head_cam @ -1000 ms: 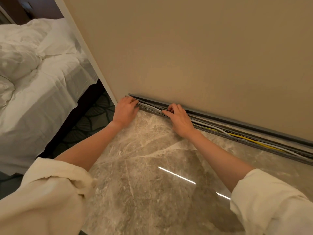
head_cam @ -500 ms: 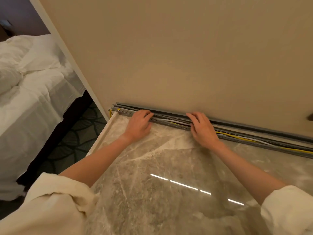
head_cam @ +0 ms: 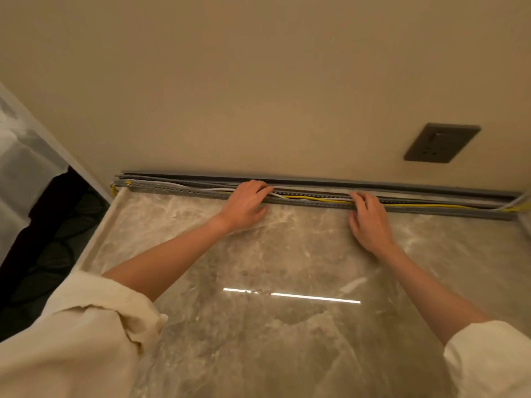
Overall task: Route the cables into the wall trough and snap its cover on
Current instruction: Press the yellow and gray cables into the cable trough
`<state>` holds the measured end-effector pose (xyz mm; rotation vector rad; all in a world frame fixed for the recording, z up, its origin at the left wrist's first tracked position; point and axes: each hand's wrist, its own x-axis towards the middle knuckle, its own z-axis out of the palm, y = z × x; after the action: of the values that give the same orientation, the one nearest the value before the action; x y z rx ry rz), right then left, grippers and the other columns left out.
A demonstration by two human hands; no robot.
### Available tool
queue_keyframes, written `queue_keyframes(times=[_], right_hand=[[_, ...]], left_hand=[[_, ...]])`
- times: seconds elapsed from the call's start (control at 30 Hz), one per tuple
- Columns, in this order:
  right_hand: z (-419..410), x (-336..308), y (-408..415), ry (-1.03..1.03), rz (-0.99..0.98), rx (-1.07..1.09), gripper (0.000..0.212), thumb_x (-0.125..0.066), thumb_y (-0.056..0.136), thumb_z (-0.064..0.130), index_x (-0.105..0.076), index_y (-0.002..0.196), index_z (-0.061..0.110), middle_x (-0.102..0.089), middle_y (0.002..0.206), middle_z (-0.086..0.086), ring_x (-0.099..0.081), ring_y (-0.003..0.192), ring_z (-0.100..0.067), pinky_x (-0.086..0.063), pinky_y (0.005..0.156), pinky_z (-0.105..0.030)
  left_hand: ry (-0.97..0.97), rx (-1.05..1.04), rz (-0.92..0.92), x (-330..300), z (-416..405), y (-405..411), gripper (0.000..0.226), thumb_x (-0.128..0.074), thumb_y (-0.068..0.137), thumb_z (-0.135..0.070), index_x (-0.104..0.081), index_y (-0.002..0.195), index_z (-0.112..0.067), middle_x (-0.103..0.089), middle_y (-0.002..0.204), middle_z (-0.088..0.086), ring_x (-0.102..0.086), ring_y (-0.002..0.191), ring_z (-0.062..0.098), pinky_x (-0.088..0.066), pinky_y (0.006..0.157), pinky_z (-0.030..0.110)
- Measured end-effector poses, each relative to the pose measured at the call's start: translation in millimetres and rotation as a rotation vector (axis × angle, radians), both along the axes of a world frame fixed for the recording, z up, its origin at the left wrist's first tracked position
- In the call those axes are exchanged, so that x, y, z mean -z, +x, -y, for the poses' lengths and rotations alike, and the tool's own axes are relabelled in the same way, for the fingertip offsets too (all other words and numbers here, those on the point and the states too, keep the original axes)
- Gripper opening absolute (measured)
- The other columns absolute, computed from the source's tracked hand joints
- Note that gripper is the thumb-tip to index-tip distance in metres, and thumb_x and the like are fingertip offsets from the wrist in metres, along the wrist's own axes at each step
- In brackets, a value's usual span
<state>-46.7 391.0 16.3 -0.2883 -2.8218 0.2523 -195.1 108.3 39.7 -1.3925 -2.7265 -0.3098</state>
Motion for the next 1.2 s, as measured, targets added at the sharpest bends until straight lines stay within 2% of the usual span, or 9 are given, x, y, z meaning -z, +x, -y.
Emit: queue_keyframes(times=[0.27, 0.67, 0.83, 0.93, 1.03, 1.2], right_hand=[[-49.2, -2.7, 29.8, 0.03, 0.151, 0.081, 0.05, -0.055, 0.086, 0.006, -0.043, 0.134, 0.0, -0.048, 0.134, -0.023, -0.044, 0.124, -0.037, -0.035, 0.104, -0.047], [-81.2, -13.7, 34.4, 0.041, 0.302, 0.026, 0.056, -0.048, 0.092, 0.01, -0.028, 0.144, 0.004, -0.03, 0.152, -0.014, -0.027, 0.14, -0.029, -0.021, 0.118, -0.041], [-84.6, -9.9, 44.7, 0.06, 0.273, 0.003, 0.047, -0.047, 0.094, 0.012, -0.037, 0.141, 0.008, -0.045, 0.142, -0.014, -0.039, 0.132, -0.03, -0.026, 0.113, -0.042], [-83.2, -5.5, 52.1, 0.056, 0.241, -0.003, 0.045, -0.051, 0.091, 0.004, -0.044, 0.136, 0.008, -0.052, 0.133, -0.015, -0.045, 0.125, -0.031, -0.032, 0.109, -0.043], [-81.4, -2.8, 62.8, 0.053, 0.234, -0.01, 0.049, -0.055, 0.087, -0.003, -0.047, 0.133, 0.009, -0.055, 0.129, -0.015, -0.047, 0.122, -0.032, -0.035, 0.105, -0.043], [-81.7, -0.7, 80.9, 0.059, 0.206, -0.034, 0.046, -0.053, 0.089, -0.003, -0.048, 0.132, 0.009, -0.056, 0.127, -0.014, -0.049, 0.119, -0.032, -0.036, 0.102, -0.042]], left_hand=[[-0.016, -0.06, 0.039, 6.2, -39.6, 13.7, 0.049, -0.06, 0.085, -0.023, -0.048, 0.129, -0.006, -0.053, 0.124, 0.017, -0.049, 0.113, 0.032, -0.045, 0.094, 0.044], [-0.069, -0.199, 0.073, -0.8, -59.3, 16.2, 0.047, -0.067, 0.083, -0.031, -0.054, 0.119, -0.003, -0.054, 0.114, 0.016, -0.048, 0.109, 0.032, -0.045, 0.091, 0.043], [-0.073, -0.216, 0.11, -0.9, -54.7, 25.3, 0.041, -0.067, 0.083, -0.03, -0.061, 0.113, -0.004, -0.055, 0.11, 0.014, -0.047, 0.105, 0.03, -0.045, 0.087, 0.042], [-0.038, -0.225, 0.151, -0.1, -49.6, 33.8, 0.039, -0.069, 0.082, -0.028, -0.062, 0.112, -0.004, -0.056, 0.111, 0.015, -0.049, 0.107, 0.031, -0.043, 0.088, 0.042], [0.006, -0.238, 0.194, 1.9, -42.9, 45.2, 0.037, -0.067, 0.084, -0.026, -0.062, 0.113, -0.004, -0.059, 0.111, 0.016, -0.051, 0.107, 0.032, -0.045, 0.089, 0.042], [0.036, -0.239, 0.195, 5.8, -37.1, 64.9, 0.034, -0.065, 0.085, -0.025, -0.063, 0.112, -0.004, -0.062, 0.109, 0.017, -0.053, 0.104, 0.032, -0.044, 0.088, 0.041]])
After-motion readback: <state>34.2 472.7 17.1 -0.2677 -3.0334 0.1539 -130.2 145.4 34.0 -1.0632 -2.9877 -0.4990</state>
